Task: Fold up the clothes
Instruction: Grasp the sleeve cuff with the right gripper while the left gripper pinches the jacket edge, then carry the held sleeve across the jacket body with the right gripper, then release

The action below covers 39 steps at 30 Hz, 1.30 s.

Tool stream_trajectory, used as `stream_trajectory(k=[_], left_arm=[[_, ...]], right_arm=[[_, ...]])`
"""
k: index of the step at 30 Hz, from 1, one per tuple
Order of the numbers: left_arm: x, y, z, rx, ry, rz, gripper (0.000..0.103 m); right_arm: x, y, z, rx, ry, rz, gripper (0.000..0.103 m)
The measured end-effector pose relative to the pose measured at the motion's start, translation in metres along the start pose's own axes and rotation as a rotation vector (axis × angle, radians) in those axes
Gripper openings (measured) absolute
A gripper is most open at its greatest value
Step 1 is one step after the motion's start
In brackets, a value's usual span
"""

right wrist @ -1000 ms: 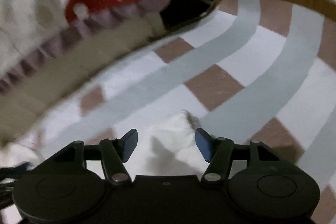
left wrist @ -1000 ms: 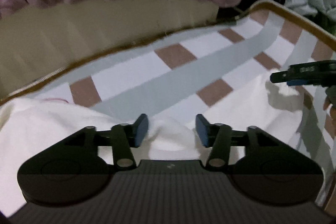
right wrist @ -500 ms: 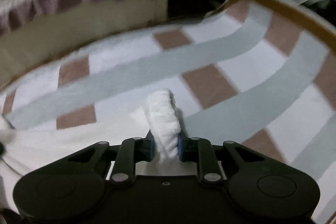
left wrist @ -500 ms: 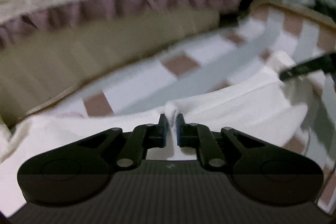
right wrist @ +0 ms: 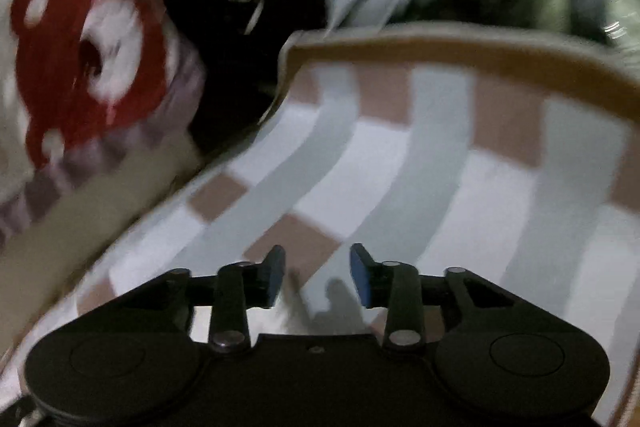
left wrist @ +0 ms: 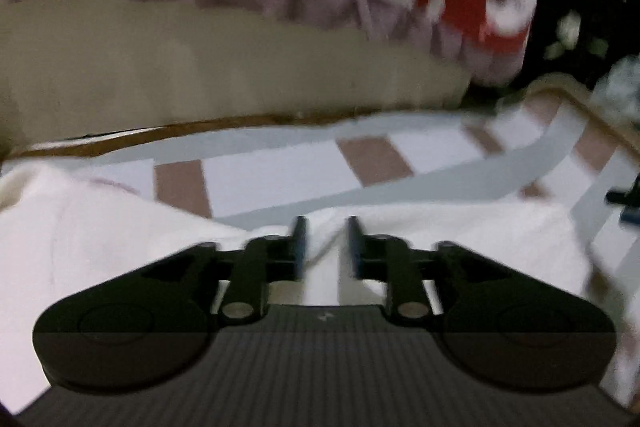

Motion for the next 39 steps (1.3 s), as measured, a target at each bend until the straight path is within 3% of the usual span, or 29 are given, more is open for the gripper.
stream_trajectory(k=[1, 6, 11, 14, 17, 20, 21, 24, 25, 26, 27, 28, 33, 34, 35, 37, 39], left_arm=[[-0.005, -0.008, -0.010, 0.016, -0.001, -0.017, 0.035], [-0.032, -0.049, -0.060, 0.093, -0.006, -0.105, 0.035], [-0.066, -0.094, -0.104, 0.170, -0.013, -0.219, 0.035], [-0.080, -0.120, -0.120, 0.194, 0.012, -0.324, 0.035], [-0.076, -0.134, -0.123, 0.233, 0.032, -0.319, 0.035], [-0.054, -0.149, -0.117, 0.261, 0.095, -0.243, 0.037], [-0.043, -0.155, -0.111, 0.262, 0.116, -0.207, 0.042], [-0.010, -0.177, -0.081, 0.258, 0.140, -0.124, 0.042], [0.000, -0.185, -0.071, 0.265, 0.134, -0.087, 0.042], [0.009, -0.193, -0.060, 0.271, 0.129, -0.051, 0.042], [0.017, -0.201, -0.050, 0.278, 0.121, -0.016, 0.043], [0.021, -0.206, -0.041, 0.287, 0.101, 0.013, 0.044], [0.036, -0.228, 0.003, 0.320, 0.015, 0.148, 0.050], [0.035, -0.230, 0.011, 0.319, 0.003, 0.158, 0.046], [0.034, -0.234, 0.018, 0.320, -0.012, 0.143, 0.018], [0.034, -0.245, 0.026, 0.364, -0.025, 0.072, 0.012], [0.044, -0.251, 0.021, 0.423, 0.046, 0.016, 0.011]], right_arm=[[0.004, 0.009, -0.004, 0.000, 0.008, 0.051, 0.057], [-0.014, 0.046, 0.007, 0.053, -0.143, 0.316, 0.059], [-0.063, 0.043, 0.009, 0.072, -0.302, 0.386, 0.059], [-0.066, 0.027, -0.007, 0.073, -0.293, 0.349, 0.061], [-0.072, 0.012, -0.017, 0.039, -0.288, 0.289, 0.067], [-0.089, 0.006, -0.014, 0.002, -0.334, 0.296, 0.070], [-0.091, 0.000, -0.013, -0.020, -0.301, 0.271, 0.072], [-0.097, -0.024, -0.009, -0.070, -0.218, 0.145, 0.076], [-0.098, -0.032, -0.006, -0.067, -0.202, 0.098, 0.070], [-0.100, -0.039, -0.004, -0.062, -0.186, 0.051, 0.052], [-0.101, -0.047, -0.002, -0.058, -0.171, 0.004, 0.040], [-0.101, -0.049, 0.000, -0.045, -0.170, -0.011, 0.013], [-0.071, -0.044, -0.016, 0.042, -0.070, 0.065, 0.013], [-0.065, -0.044, -0.020, 0.059, -0.053, 0.067, 0.013], [-0.061, -0.045, -0.022, 0.073, -0.043, 0.067, 0.013], [-0.056, -0.046, -0.025, 0.092, -0.030, 0.062, 0.012], [-0.054, -0.047, -0.025, 0.101, -0.025, 0.052, 0.012]])
Point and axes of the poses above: each gripper's, at about its wrist camera, not at the fingertips, and z roughly the way its jaws point, y to its right, x to its top, the point moved 2 cm from there along z, roughly the way its jaws point, and after that the axes turned 9 degrees about y, right-handed, at the moved point
